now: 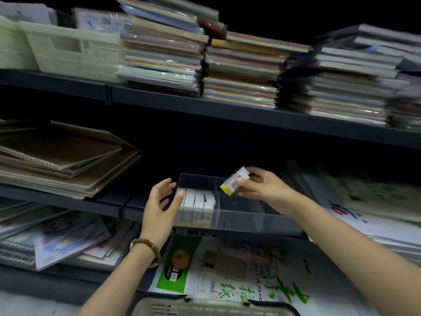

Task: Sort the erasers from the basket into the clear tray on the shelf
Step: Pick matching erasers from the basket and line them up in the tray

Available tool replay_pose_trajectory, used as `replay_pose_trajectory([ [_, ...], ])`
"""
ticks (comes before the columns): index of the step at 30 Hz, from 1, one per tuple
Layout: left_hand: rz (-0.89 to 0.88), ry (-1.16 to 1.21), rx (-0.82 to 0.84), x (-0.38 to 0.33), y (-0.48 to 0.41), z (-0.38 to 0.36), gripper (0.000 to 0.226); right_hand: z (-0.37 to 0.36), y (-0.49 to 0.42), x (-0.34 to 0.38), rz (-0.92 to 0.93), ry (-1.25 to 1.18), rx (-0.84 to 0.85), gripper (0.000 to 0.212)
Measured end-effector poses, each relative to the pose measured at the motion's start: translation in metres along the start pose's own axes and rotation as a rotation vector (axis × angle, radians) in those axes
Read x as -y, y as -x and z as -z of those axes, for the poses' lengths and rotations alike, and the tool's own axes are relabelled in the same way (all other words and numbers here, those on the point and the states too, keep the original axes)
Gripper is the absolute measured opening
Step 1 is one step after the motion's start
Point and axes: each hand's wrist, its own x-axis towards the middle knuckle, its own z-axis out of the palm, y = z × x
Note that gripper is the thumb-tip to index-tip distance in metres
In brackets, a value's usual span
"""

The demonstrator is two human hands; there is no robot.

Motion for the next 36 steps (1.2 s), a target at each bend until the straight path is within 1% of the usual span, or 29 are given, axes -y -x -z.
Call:
replay_pose_trajectory([
  [3, 0.165, -0.028, 0.035, 0.021, -0.002, 0.002, 0.060, 0.000, -0.015, -0.005, -0.071, 0.275, -0.004, 0.048],
  [6, 0.263, -0.027, 0.096, 0.033, -0.001, -0.002, 0.068, -0.010, -0.026, -0.018, -0.163, 0.532, 0.008, 0.061],
  [8, 0.288, -0.041, 0.127, 0.036, -0.001, -0.006, 0.069, -0.016, -0.034, -0.026, -0.176, 0.628, 0.010, 0.067],
  [11, 0.277, -0.104, 0.136, 0.038, -0.002, -0.008, 0.063, -0.026, -0.042, -0.035, -0.144, 0.808, 0.014, 0.070],
  [12, 0.272, -0.117, 0.133, 0.038, -0.002, -0.008, 0.061, -0.029, -0.044, -0.038, -0.140, 0.832, 0.009, 0.070],
  [16, 0.255, -0.152, 0.131, 0.038, -0.002, -0.009, 0.059, -0.034, -0.047, -0.045, -0.152, 0.805, -0.037, 0.067],
  [19, 0.246, -0.166, 0.118, 0.038, -0.002, -0.010, 0.059, -0.029, -0.048, -0.047, -0.237, 0.700, -0.060, 0.065],
  [21, 0.247, -0.169, 0.113, 0.038, -0.002, -0.011, 0.059, -0.025, -0.049, -0.046, -0.309, 0.553, -0.059, 0.057],
  [23, 0.245, -0.164, 0.115, 0.038, -0.002, -0.012, 0.059, -0.024, -0.049, -0.042, -0.376, 0.333, -0.030, 0.049],
  [24, 0.243, -0.162, 0.117, 0.039, -0.002, -0.012, 0.059, -0.024, -0.049, -0.041, -0.395, 0.265, -0.024, 0.044],
  [25, 0.241, -0.162, 0.118, 0.039, -0.002, -0.012, 0.059, -0.025, -0.050, -0.040, -0.408, 0.246, -0.031, 0.040],
  [28, 0.229, -0.167, 0.122, 0.040, -0.001, -0.012, 0.059, -0.028, -0.054, -0.045, -0.407, 0.294, -0.057, 0.038],
  [32, 0.218, -0.170, 0.137, 0.041, 0.001, -0.012, 0.061, -0.025, -0.059, -0.051, -0.376, 0.429, -0.080, 0.048],
  [36, 0.189, -0.162, 0.132, 0.033, 0.008, -0.010, 0.065, -0.024, -0.049, -0.046, -0.317, 0.426, -0.036, 0.056],
])
